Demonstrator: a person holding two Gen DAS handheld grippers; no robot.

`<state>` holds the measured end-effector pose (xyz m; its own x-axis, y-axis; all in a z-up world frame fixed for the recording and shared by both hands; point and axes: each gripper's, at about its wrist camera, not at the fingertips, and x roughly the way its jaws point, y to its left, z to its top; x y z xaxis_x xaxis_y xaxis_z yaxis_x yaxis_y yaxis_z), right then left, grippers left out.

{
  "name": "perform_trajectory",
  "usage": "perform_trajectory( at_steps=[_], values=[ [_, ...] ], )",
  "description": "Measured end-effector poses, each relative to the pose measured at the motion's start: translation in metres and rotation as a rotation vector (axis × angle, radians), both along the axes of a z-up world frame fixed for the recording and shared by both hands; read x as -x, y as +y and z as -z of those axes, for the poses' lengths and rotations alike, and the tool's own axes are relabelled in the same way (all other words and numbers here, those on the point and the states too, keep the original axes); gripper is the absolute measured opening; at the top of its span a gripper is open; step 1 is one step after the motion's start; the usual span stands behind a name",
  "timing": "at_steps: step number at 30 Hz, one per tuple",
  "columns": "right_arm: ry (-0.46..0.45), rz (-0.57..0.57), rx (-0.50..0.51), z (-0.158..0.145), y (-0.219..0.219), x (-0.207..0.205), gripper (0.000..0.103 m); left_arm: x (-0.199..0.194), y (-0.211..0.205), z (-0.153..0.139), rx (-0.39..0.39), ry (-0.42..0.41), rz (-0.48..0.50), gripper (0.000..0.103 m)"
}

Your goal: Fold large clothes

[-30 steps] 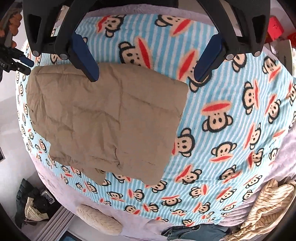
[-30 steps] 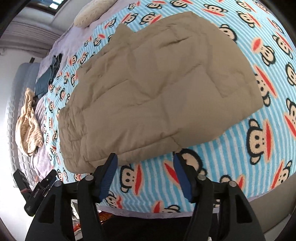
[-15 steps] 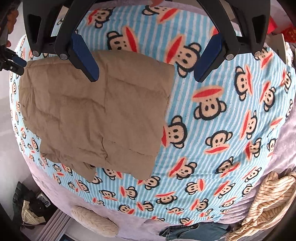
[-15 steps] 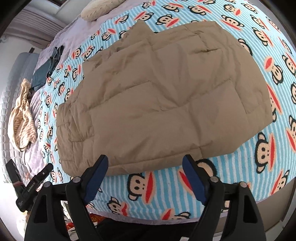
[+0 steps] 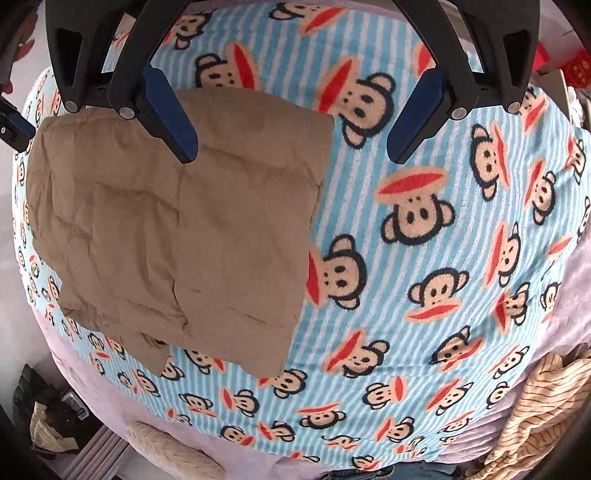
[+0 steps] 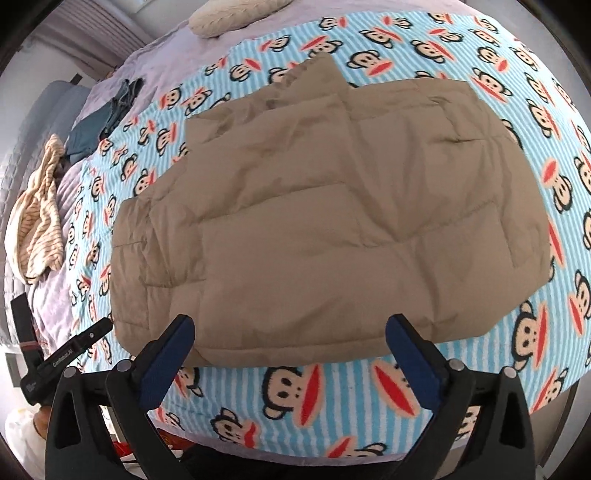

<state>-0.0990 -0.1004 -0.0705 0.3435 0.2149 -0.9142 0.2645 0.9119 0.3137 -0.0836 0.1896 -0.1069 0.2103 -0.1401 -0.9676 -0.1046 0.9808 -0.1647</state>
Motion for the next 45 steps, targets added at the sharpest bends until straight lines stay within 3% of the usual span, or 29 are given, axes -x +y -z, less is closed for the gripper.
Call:
perform_trajectory(
  at_steps=[17, 23, 26, 28, 36, 42, 43, 45],
  values=[
    [0.088, 0.024, -0.009, 0.010, 0.018, -0.018, 0.103, -0.027, 0.003, 0.016, 0.068, 0.000, 0.060, 0.102],
    [0.120, 0.034, -0.005, 0.016, 0.027, -0.018, 0.103, -0.047, 0.022, 0.027, 0.201, -0.014, 0.068, 0.102],
    [0.134, 0.044, -0.002, 0.018, 0.028, -0.017, 0.103, -0.060, 0.035, 0.047, 0.337, 0.043, 0.083, 0.102],
    [0.144, 0.050, 0.005, 0.019, 0.028, -0.017, 0.103, -0.069, 0.038, 0.065, 0.387, 0.089, 0.102, 0.102],
    [0.172, 0.058, 0.024, 0.022, 0.025, -0.014, 0.103, -0.101, 0.003, 0.106, 0.581, 0.171, 0.211, 0.102],
    [0.130, 0.062, 0.013, 0.017, 0.022, -0.019, 0.103, -0.113, -0.033, 0.121, 0.531, 0.208, 0.283, 0.102],
    [0.115, 0.059, 0.016, 0.016, 0.021, -0.021, 0.103, -0.114, -0.037, 0.119, 0.530, 0.208, 0.300, 0.101],
    [0.083, 0.054, 0.031, 0.013, 0.019, -0.028, 0.102, -0.113, -0.041, 0.113, 0.552, 0.203, 0.322, 0.080]
  ],
)
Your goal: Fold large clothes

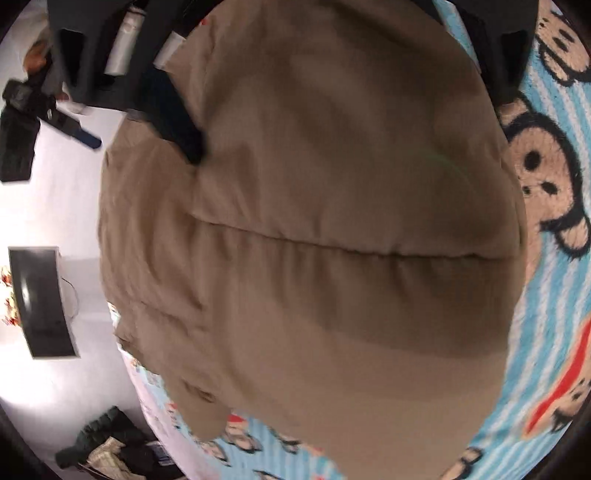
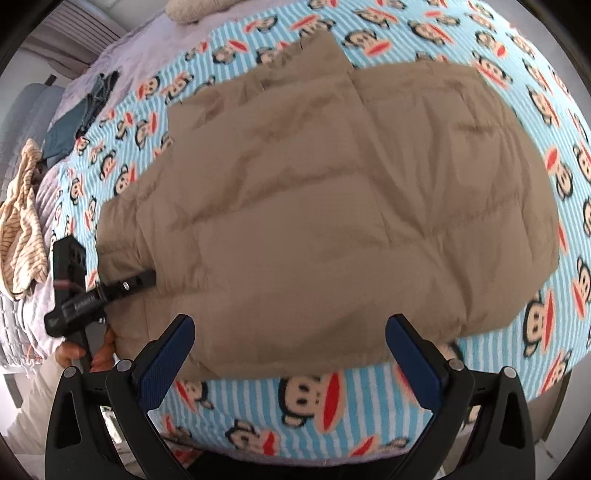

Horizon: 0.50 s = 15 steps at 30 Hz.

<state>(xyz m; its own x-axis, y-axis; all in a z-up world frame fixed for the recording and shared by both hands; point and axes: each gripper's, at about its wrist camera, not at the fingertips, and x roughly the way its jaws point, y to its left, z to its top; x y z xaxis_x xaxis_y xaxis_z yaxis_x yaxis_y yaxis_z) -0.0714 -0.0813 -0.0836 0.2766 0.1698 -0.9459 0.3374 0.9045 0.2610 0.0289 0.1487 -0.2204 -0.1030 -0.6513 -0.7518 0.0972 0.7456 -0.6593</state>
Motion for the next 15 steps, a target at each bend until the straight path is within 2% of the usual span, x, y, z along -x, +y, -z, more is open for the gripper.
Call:
perform_trajectory(
  at_steps=[1, 2, 3, 4, 5, 8, 15],
  values=[
    [-0.020, -0.003, 0.006, -0.001, -0.001, -0.003, 0.096, 0.001, 0.000, -0.002, 0.025, 0.009, 0.001, 0.065],
    [-0.045, -0.008, 0.018, -0.003, -0.003, -0.008, 0.080, 0.001, 0.001, -0.004, 0.048, 0.017, -0.004, 0.050],
    [-0.055, -0.013, 0.030, -0.003, -0.005, -0.013, 0.069, 0.001, 0.003, -0.008, 0.068, 0.020, -0.013, 0.046],
    [-0.065, -0.019, 0.045, -0.002, -0.006, -0.019, 0.044, 0.002, 0.005, -0.015, 0.084, 0.016, -0.026, 0.038],
    [-0.072, -0.025, 0.047, 0.000, -0.008, -0.025, 0.029, 0.002, 0.006, -0.020, 0.092, 0.011, -0.031, 0.037],
    [-0.126, -0.049, 0.026, 0.009, -0.017, -0.041, 0.025, 0.007, 0.003, -0.046, 0.109, -0.024, -0.042, 0.037],
    [-0.183, -0.057, -0.051, 0.043, -0.034, -0.083, 0.025, 0.020, -0.037, -0.127, 0.123, -0.129, -0.017, 0.037]
  ],
)
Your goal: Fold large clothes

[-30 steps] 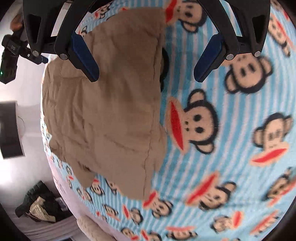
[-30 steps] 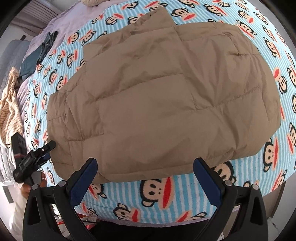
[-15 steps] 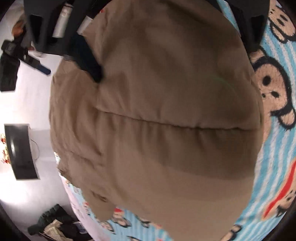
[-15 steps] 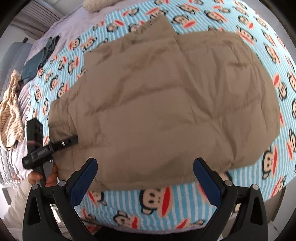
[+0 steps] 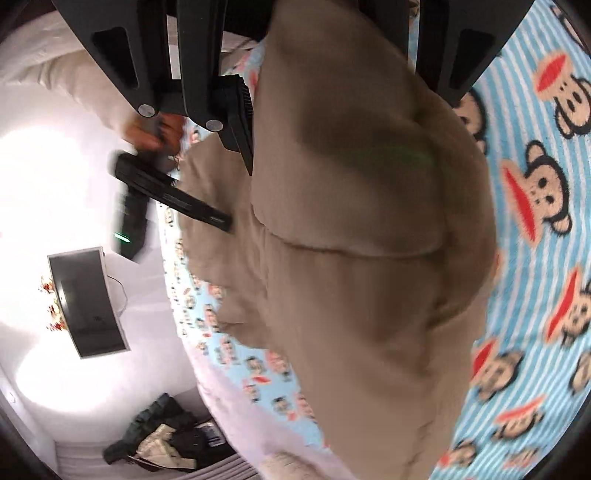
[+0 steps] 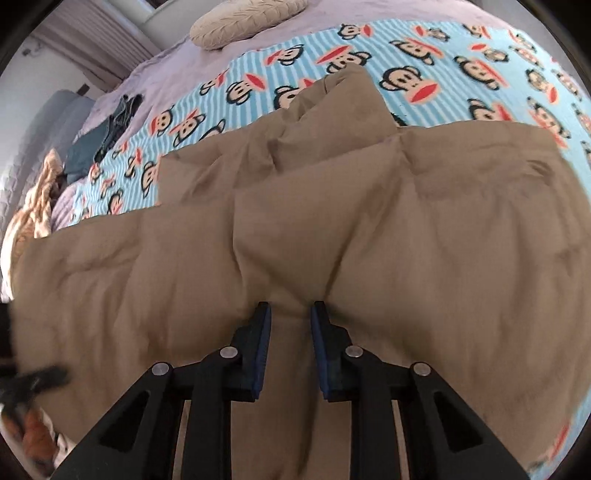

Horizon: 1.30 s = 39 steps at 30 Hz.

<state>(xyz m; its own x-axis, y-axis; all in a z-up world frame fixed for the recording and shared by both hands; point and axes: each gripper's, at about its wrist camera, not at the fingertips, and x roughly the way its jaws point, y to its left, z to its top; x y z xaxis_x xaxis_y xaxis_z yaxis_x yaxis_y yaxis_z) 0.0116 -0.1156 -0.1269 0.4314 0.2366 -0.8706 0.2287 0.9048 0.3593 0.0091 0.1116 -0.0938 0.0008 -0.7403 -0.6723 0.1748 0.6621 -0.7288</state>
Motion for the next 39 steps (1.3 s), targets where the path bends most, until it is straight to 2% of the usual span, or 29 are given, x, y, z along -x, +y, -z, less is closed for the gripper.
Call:
perform_trajectory(
  at_steps=[4, 7, 11, 13, 16, 21, 22, 23, 24, 26, 27, 28, 29, 30, 35, 39],
  values=[
    [0.000, -0.004, -0.071, 0.019, -0.013, -0.020, 0.024, 0.007, -0.049, -0.045, 0.013, -0.056, 0.034, 0.037],
    [0.018, -0.018, -0.133, 0.035, -0.024, -0.031, 0.021, 0.007, -0.085, -0.071, 0.014, -0.059, 0.052, 0.037],
    [0.032, -0.003, -0.260, 0.054, -0.043, -0.038, 0.014, 0.007, -0.154, -0.084, 0.019, -0.063, 0.073, 0.037],
    [0.039, 0.011, -0.333, 0.060, -0.052, -0.038, 0.013, 0.004, -0.189, -0.087, -0.009, -0.079, 0.101, 0.037],
    [0.065, 0.027, -0.428, 0.058, -0.069, -0.034, 0.013, 0.010, -0.213, -0.090, -0.029, -0.093, 0.144, 0.037],
    [0.020, 0.065, -0.421, 0.026, -0.126, 0.003, 0.013, 0.005, -0.249, -0.072, -0.077, -0.102, 0.214, 0.037],
    [0.004, 0.093, -0.414, 0.019, -0.142, 0.016, 0.018, 0.005, -0.261, -0.065, -0.089, -0.092, 0.228, 0.037],
    [-0.009, 0.121, -0.407, 0.014, -0.155, 0.027, 0.018, 0.003, -0.270, -0.058, -0.092, -0.082, 0.236, 0.039],
    [-0.024, 0.158, -0.399, 0.009, -0.172, 0.043, 0.018, 0.003, -0.281, -0.049, -0.086, -0.065, 0.251, 0.045],
    [-0.036, 0.221, -0.386, 0.002, -0.195, 0.071, 0.023, 0.003, -0.300, -0.034, -0.054, -0.043, 0.271, 0.074],
    [-0.038, 0.254, -0.379, 0.000, -0.205, 0.087, 0.027, 0.004, -0.312, -0.024, -0.046, -0.035, 0.285, 0.080],
    [-0.037, 0.277, -0.371, -0.001, -0.213, 0.099, 0.042, 0.004, -0.320, -0.017, -0.036, -0.028, 0.295, 0.087],
    [-0.036, 0.299, -0.359, -0.002, -0.219, 0.112, 0.058, 0.003, -0.332, -0.007, -0.017, -0.016, 0.310, 0.089],
    [-0.039, 0.319, -0.343, -0.005, -0.224, 0.127, 0.061, 0.002, -0.341, 0.001, -0.009, -0.008, 0.322, 0.089],
    [-0.042, 0.340, -0.283, -0.018, -0.226, 0.177, 0.062, -0.004, -0.382, 0.023, -0.048, -0.015, 0.355, 0.089],
    [-0.129, 0.281, -0.344, -0.037, -0.226, 0.210, 0.062, -0.006, -0.395, 0.024, -0.083, -0.010, 0.343, 0.089]
  ],
)
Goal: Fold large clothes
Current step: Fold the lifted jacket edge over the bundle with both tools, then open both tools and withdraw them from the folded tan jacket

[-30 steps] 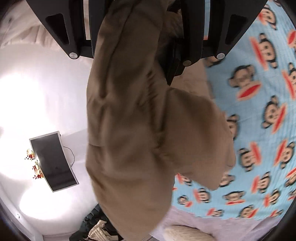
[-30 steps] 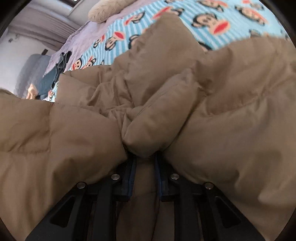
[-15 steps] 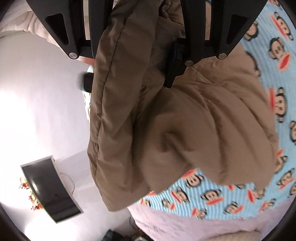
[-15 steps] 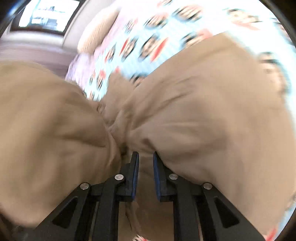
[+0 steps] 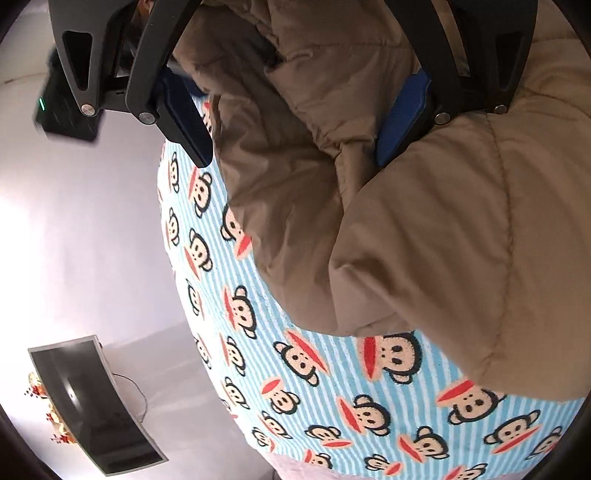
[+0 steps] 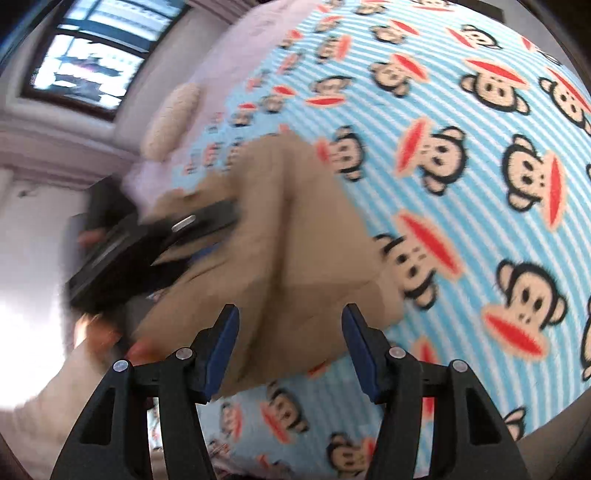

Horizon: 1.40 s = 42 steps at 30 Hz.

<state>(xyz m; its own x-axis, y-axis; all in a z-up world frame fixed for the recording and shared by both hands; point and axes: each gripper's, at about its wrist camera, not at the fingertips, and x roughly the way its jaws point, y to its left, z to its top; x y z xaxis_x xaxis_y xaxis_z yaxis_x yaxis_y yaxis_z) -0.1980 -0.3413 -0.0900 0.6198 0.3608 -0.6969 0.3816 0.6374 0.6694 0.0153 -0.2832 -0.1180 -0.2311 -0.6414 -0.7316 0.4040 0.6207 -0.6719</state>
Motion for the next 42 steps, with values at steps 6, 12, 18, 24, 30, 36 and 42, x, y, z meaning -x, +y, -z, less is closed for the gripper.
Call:
perform_trajectory(
  at_steps=[6, 12, 18, 24, 30, 36, 42],
  values=[
    [-0.099, -0.123, -0.048, -0.018, 0.032, -0.006, 0.078, 0.003, -0.013, -0.003, -0.057, -0.041, 0.028, 0.089],
    [0.047, -0.079, 0.103, 0.002, 0.045, -0.038, 0.030, 0.001, 0.003, -0.058, -0.069, -0.244, 0.016, 0.089],
    [0.156, -0.006, 0.211, 0.023, 0.021, -0.025, 0.022, -0.028, 0.077, -0.085, -0.274, -0.543, -0.179, 0.089],
    [0.201, -0.003, 0.204, 0.041, 0.016, -0.015, 0.022, -0.059, 0.096, -0.034, -0.361, -0.481, -0.251, 0.089],
    [0.277, 0.063, 0.173, 0.067, 0.000, -0.005, 0.022, -0.046, 0.011, -0.007, -0.376, -0.566, -0.153, 0.089],
    [0.311, 0.095, 0.106, 0.089, -0.019, 0.004, 0.022, -0.039, -0.025, 0.003, -0.407, -0.584, -0.099, 0.089],
    [0.227, 0.151, 0.140, 0.041, -0.039, 0.025, 0.024, -0.042, -0.017, 0.005, -0.408, -0.574, -0.111, 0.089]
  ],
)
